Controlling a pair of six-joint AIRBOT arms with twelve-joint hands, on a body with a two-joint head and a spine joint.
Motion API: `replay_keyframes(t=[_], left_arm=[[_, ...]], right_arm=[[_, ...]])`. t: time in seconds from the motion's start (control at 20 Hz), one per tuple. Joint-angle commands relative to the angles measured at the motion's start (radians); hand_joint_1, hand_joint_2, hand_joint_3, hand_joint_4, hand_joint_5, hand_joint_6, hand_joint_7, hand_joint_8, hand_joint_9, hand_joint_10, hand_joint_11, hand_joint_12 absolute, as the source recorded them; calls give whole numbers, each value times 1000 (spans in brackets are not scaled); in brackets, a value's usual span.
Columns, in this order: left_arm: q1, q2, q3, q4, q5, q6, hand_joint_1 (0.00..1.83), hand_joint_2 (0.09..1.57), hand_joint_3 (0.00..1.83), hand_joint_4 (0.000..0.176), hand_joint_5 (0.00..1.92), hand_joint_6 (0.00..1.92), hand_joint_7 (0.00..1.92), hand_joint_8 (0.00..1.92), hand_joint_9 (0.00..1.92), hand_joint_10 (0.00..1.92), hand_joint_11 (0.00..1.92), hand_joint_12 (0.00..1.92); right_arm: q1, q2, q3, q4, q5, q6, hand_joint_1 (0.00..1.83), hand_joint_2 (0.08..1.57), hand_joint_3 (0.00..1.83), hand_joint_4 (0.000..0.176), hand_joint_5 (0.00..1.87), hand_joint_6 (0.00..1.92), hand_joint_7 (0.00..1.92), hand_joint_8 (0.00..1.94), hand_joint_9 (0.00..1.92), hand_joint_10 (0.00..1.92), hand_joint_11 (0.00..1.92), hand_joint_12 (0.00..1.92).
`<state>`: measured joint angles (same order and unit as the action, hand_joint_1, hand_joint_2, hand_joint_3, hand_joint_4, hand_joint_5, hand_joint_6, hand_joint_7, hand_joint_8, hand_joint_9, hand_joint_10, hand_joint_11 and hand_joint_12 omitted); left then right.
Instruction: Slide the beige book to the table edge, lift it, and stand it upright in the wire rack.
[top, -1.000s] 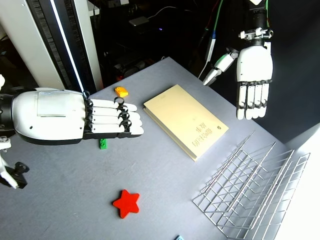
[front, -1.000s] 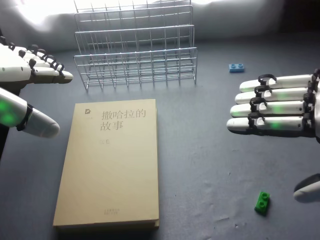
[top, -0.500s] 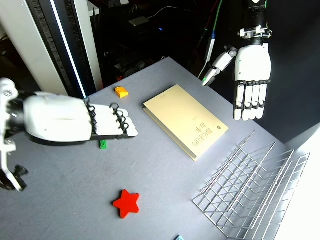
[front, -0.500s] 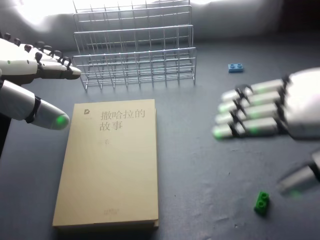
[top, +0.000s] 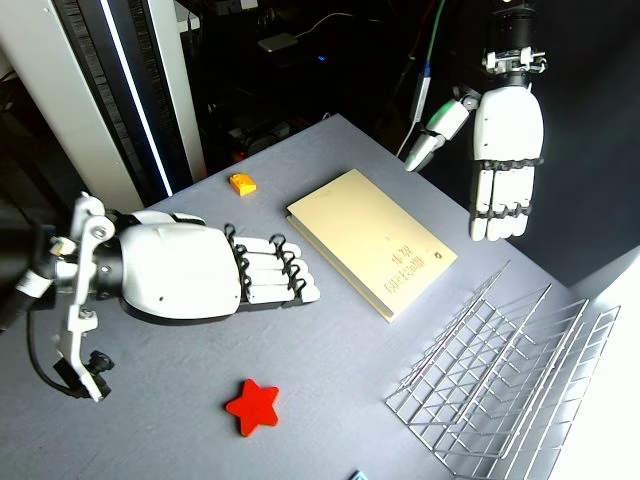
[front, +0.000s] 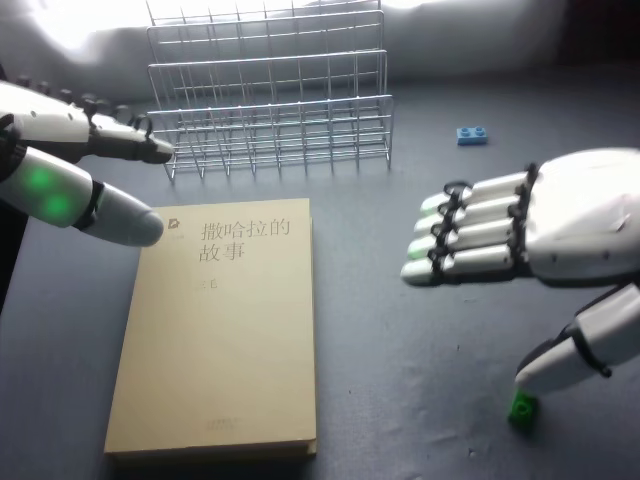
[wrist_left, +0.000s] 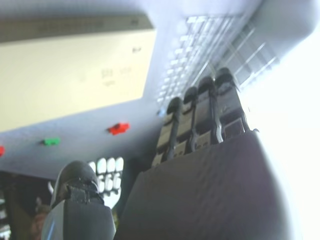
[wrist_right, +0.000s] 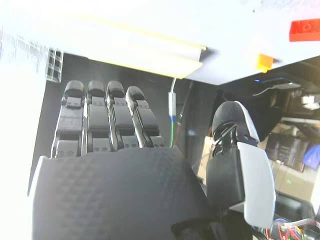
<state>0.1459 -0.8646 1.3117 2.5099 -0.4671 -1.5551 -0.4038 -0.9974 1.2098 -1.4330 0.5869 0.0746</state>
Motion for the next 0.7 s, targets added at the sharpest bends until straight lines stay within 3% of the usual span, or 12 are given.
replay_keyframes(t=[0.0,0.1,0.2,0.25,0.45,0.65], left_arm=[[-19,13,1,91,50,-99,0,1010,16,0,0,0,0,0,0,0,0,0],[-29,17,-6,329,60,-314,0,1038,26,0,0,0,0,0,0,0,0,0],[-49,21,6,435,59,-435,0,1011,11,0,0,0,0,0,0,0,0,0],[-68,25,11,502,58,-540,0,1015,12,0,0,0,0,0,0,0,0,0],[-66,10,53,502,-30,-568,0,1023,13,0,0,0,0,0,0,0,0,0],[-38,16,69,502,-28,-672,0,1023,10,0,0,0,0,0,0,0,0,0]], right_arm=[[1,-4,2,62,34,7,0,1129,3,0,0,0,0,0,0,0,0,0],[-26,-32,14,62,36,30,0,1128,2,0,0,0,0,0,0,0,0,0],[-48,-57,25,48,36,39,0,1134,5,0,0,0,0,0,0,0,0,0],[-56,-72,33,32,36,47,0,1129,2,0,0,0,0,0,0,0,0,0],[-77,-135,84,13,41,37,0,1123,0,0,0,0,0,0,0,0,0,0],[-79,-200,152,-38,62,30,0,1111,0,0,0,0,0,0,0,0,0,0]])
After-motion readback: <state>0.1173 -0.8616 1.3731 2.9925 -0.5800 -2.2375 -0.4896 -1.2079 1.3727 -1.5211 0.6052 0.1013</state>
